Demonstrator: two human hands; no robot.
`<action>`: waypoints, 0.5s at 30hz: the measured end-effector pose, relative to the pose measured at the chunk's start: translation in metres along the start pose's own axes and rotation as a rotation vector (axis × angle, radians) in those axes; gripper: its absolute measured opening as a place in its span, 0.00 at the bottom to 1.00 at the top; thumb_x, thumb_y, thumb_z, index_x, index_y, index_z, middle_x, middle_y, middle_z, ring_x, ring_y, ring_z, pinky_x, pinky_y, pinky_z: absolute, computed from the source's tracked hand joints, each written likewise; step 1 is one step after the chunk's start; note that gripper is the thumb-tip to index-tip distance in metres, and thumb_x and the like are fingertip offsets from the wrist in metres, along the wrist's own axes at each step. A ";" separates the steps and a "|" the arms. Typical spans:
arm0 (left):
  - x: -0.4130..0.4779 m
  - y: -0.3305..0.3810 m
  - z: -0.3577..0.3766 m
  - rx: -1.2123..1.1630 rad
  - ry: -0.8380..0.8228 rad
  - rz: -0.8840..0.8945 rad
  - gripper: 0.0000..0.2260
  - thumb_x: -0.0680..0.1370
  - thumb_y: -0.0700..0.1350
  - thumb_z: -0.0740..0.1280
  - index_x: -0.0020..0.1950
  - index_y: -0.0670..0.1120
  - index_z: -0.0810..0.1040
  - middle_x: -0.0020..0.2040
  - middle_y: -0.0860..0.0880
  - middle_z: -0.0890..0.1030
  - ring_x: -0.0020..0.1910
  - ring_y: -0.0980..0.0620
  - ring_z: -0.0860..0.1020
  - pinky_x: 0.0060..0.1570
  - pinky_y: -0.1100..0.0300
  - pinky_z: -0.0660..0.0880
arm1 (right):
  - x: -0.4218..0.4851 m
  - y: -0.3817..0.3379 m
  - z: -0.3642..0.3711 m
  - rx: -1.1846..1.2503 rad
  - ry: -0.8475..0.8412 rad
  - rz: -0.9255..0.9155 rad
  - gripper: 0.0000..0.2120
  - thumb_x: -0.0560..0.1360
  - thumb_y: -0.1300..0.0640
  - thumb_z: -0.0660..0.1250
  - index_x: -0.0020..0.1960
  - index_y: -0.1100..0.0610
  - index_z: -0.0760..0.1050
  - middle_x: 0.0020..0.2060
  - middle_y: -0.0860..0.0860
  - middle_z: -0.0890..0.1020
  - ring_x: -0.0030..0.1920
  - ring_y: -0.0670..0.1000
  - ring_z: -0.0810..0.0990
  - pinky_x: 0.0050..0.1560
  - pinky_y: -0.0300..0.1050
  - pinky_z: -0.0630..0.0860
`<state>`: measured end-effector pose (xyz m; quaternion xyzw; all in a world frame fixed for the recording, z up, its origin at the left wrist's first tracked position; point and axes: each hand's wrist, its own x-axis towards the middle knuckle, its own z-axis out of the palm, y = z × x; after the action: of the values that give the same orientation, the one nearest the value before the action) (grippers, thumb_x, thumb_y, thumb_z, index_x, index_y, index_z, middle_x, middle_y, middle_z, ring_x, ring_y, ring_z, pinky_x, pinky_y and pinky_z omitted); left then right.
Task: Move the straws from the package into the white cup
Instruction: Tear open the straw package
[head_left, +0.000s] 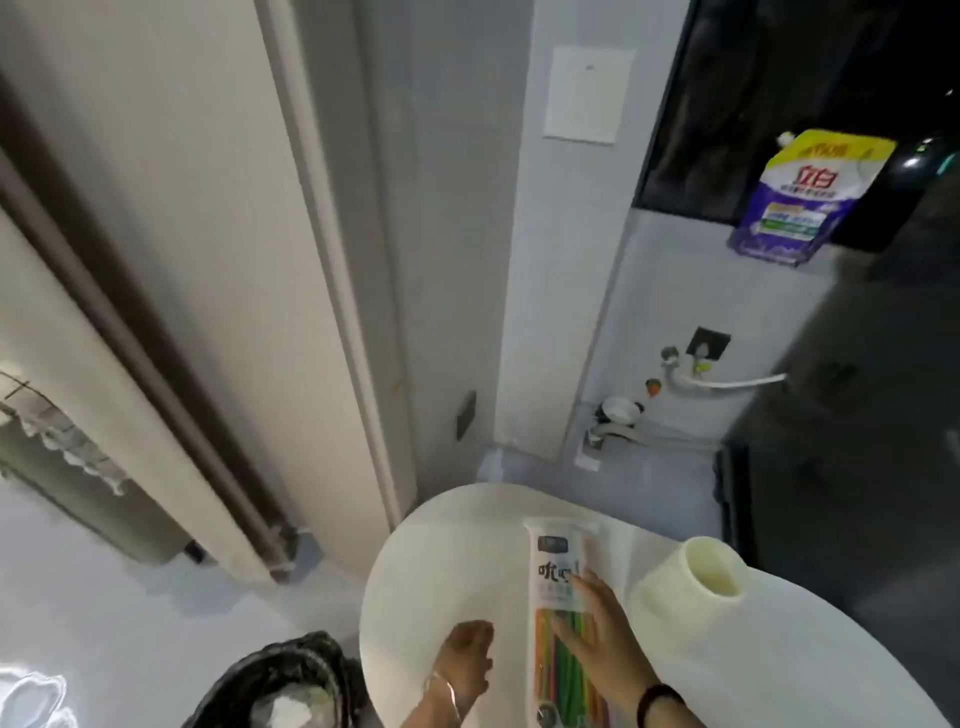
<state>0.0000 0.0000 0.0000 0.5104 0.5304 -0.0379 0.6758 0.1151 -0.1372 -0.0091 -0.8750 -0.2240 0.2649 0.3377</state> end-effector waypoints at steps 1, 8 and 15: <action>0.016 -0.008 0.010 -0.003 -0.013 0.044 0.13 0.81 0.42 0.61 0.63 0.37 0.74 0.43 0.45 0.77 0.37 0.50 0.73 0.35 0.60 0.70 | 0.011 0.016 0.015 -0.027 0.034 -0.019 0.28 0.76 0.47 0.62 0.73 0.51 0.59 0.76 0.49 0.56 0.75 0.48 0.56 0.74 0.42 0.55; 0.104 -0.015 0.047 0.110 -0.137 0.309 0.17 0.84 0.50 0.55 0.68 0.43 0.69 0.62 0.45 0.74 0.63 0.45 0.73 0.69 0.51 0.67 | 0.073 0.075 0.062 -0.202 0.225 -0.191 0.22 0.79 0.45 0.52 0.73 0.41 0.56 0.71 0.37 0.42 0.76 0.48 0.42 0.75 0.46 0.42; 0.151 -0.009 0.060 0.061 -0.251 0.418 0.17 0.84 0.52 0.51 0.46 0.48 0.76 0.36 0.57 0.83 0.33 0.57 0.80 0.32 0.66 0.76 | 0.088 0.091 0.073 0.046 0.211 -0.319 0.19 0.73 0.36 0.47 0.64 0.28 0.53 0.71 0.32 0.52 0.73 0.35 0.44 0.73 0.39 0.43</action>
<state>0.1007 0.0257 -0.1252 0.6205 0.3236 0.0237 0.7139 0.1568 -0.1137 -0.1476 -0.8434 -0.3171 0.1197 0.4170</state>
